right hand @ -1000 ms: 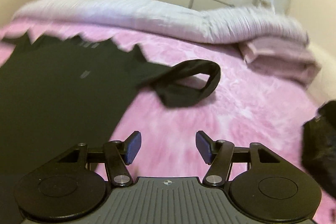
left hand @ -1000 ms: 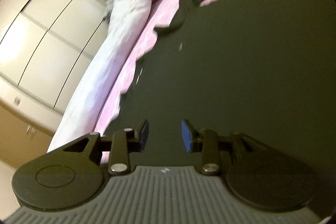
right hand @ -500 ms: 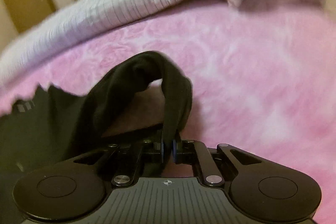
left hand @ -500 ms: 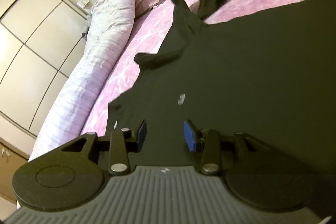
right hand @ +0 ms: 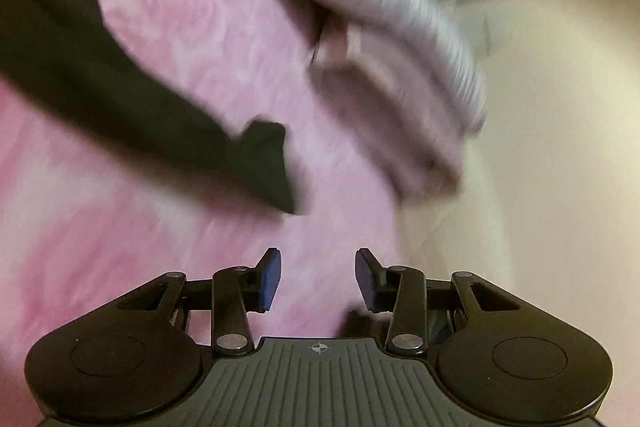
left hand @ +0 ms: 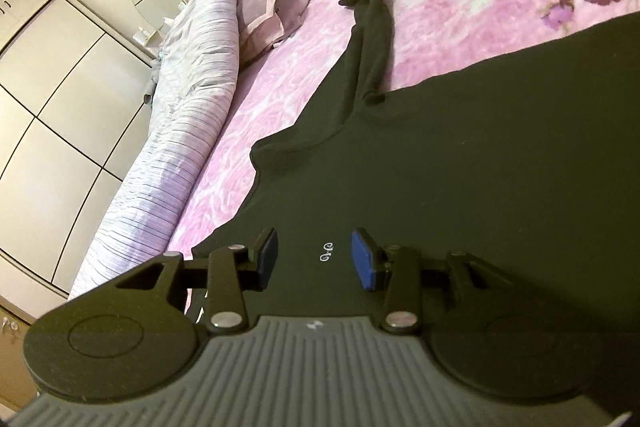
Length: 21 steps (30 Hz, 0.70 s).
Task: Fold clothes
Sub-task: 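Release the hem, then grasp a sleeve with the right gripper and fold it inward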
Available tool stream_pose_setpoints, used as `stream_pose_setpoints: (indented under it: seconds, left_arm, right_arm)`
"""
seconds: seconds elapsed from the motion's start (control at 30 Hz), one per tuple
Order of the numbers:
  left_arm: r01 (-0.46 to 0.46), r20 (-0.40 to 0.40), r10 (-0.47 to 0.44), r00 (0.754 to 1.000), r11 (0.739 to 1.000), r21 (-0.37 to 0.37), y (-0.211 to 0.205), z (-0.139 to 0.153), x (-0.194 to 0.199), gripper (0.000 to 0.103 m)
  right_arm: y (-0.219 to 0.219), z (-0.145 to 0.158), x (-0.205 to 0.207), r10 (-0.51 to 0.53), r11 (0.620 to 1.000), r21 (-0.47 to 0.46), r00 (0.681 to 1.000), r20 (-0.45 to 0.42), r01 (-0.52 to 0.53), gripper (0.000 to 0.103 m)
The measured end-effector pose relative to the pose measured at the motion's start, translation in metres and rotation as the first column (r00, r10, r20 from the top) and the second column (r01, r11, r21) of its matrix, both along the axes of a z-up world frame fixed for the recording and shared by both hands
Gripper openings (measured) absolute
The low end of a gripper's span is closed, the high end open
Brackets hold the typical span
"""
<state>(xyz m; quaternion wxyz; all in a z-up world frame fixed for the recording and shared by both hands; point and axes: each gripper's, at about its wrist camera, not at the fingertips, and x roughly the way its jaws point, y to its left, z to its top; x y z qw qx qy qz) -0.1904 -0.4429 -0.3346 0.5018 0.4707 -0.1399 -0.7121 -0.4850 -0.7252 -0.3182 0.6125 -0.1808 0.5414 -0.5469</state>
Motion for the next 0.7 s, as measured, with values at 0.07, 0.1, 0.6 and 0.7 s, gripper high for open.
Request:
stream_pose_setpoints:
  seconds: [0.07, 0.1, 0.6, 0.7]
  left_arm:
    - [-0.002, -0.012, 0.002, 1.0, 1.0, 0.004, -0.004, 0.0, -0.002, 0.039]
    - [-0.004, -0.02, 0.004, 1.0, 1.0, 0.005, -0.006, 0.0, -0.003, 0.039]
    - [0.016, -0.056, -0.015, 0.998, 0.999, 0.031, -0.052, -0.028, -0.032, 0.044]
    - [0.008, -0.073, -0.005, 0.997, 0.999, 0.041, -0.066, -0.031, -0.034, 0.044]
  right_arm:
    - [0.006, 0.008, -0.015, -0.03, 0.998, 0.059, 0.987, 0.158, 0.021, 0.04]
    - [0.008, 0.014, -0.02, -0.031, 0.996, 0.094, 0.965, 0.261, 0.006, 0.04]
    - [-0.133, 0.021, -0.093, -0.429, 0.897, 0.442, 0.223, 0.875, -0.008, 0.042]
    - [-0.155, 0.007, -0.092, -0.48, 0.872, 0.488, 0.165, 0.862, -0.014, 0.031]
